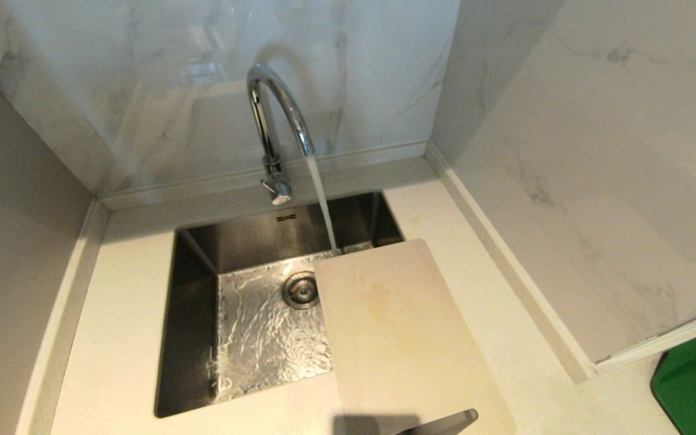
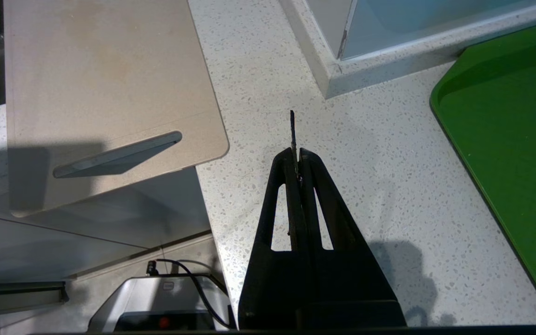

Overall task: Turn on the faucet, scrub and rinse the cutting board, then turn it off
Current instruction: Pick up the cutting board

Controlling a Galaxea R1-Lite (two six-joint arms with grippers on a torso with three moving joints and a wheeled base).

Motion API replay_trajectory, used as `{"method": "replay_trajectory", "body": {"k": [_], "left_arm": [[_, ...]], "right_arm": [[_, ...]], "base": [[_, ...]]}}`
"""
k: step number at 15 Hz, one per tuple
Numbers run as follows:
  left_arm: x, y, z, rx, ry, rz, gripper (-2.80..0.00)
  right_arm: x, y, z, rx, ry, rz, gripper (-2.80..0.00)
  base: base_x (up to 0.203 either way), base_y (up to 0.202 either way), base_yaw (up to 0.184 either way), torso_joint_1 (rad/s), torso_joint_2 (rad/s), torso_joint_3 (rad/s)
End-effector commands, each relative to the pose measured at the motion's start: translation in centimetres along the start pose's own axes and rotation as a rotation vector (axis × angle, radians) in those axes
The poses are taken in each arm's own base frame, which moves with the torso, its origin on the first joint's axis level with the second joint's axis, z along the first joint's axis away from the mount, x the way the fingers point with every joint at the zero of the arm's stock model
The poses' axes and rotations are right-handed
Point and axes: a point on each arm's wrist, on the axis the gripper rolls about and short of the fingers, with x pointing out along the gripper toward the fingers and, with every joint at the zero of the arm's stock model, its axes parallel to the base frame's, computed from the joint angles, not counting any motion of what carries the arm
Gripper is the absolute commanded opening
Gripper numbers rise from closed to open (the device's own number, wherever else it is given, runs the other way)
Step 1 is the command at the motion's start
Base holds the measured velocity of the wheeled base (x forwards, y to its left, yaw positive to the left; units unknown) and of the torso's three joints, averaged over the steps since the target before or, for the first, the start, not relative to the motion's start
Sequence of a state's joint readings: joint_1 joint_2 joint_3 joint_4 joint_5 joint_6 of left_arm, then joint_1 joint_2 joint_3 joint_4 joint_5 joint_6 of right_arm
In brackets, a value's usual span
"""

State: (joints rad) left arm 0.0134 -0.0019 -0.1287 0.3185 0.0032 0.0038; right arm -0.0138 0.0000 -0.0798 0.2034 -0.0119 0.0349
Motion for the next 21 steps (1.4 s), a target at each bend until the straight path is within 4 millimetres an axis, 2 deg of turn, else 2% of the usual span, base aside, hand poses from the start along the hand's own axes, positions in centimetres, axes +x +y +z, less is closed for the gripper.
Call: {"method": "replay_trajectory", "body": {"k": [1, 5, 18, 21], "left_arm": [[0.0, 0.0, -0.04, -0.002, 0.002, 0.0, -2.8], [0.01, 0.0, -0.06, -0.002, 0.002, 0.002, -2.8], [0.01, 0.0, -0.06, -0.008, 0.002, 0.002, -2.8], [0.01, 0.0, -0.06, -0.007, 0.002, 0.002, -2.8]], "right_arm": [[-0.01, 0.0, -0.01, 0.0, -0.001, 0.0, -2.8], [-0.01, 0.0, -0.01, 0.0, -0.001, 0.0, -2.8], [-0.01, 0.0, -0.01, 0.0, -0.001, 0.0, -2.8], [-0.01, 0.01, -0.03, -0.019, 0.001, 0.006, -2.8]], "base": [[0.0, 0.0, 0.0, 0.0, 0.0, 0.0], [-0.046, 0.0, -0.013, 0.01, 0.0, 0.0], [-0.187, 0.0, -0.002, 0.001, 0.0, 0.002], [-0.03, 0.0, -0.001, -0.002, 0.0, 0.001]]}}
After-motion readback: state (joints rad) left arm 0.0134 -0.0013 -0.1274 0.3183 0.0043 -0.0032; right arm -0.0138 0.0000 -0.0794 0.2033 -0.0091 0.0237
